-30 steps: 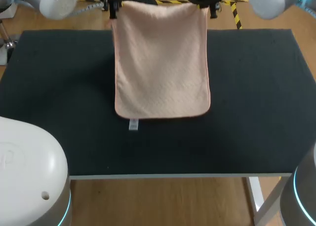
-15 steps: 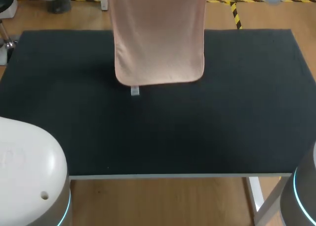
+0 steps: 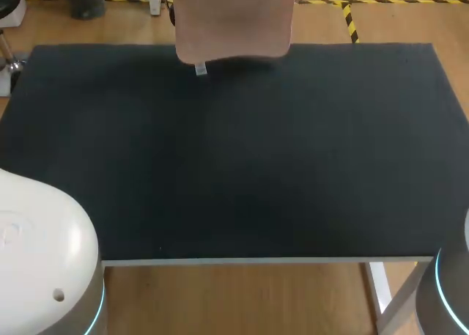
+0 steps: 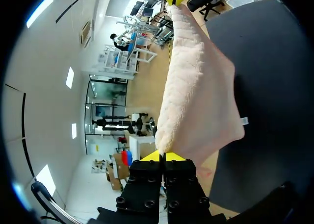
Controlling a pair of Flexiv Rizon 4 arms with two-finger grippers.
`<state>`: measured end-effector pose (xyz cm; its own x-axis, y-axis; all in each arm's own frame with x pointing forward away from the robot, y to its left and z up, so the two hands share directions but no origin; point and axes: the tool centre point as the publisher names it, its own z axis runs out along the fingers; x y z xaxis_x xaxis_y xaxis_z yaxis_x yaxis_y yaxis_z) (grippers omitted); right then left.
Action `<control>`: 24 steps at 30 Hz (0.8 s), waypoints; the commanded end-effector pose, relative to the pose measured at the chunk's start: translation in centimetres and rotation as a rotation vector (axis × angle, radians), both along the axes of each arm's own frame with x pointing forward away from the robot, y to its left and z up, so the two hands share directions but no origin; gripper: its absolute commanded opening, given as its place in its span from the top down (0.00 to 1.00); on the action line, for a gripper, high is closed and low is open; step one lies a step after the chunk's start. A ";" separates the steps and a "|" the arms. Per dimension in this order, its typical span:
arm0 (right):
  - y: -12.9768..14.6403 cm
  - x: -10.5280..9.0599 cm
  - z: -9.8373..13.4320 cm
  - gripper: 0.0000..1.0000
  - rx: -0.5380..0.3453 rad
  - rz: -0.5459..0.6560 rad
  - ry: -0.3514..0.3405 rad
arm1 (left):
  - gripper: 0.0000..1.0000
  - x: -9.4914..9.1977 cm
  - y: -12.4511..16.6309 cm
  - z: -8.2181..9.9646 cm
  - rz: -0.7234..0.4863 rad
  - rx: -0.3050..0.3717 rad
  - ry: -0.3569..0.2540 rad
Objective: Fold the towel
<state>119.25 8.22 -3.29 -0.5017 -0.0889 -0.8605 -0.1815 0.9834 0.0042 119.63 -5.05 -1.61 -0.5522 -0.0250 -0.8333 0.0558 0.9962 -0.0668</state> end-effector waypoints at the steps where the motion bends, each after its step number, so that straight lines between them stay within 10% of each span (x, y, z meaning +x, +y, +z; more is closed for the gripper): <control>1: -0.3 -1.3 -1.3 1.00 -0.011 0.011 0.033 | 1.00 -1.6 0.1 -1.4 -0.007 -0.002 0.026; 10: -1.6 -6.2 -7.1 1.00 -0.026 0.024 0.172 | 1.00 -8.6 0.9 -8.0 0.033 -0.052 0.157; 24: -0.8 -14.0 -11.0 1.00 0.011 0.067 0.271 | 1.00 -18.3 1.1 -10.9 0.035 -0.085 0.225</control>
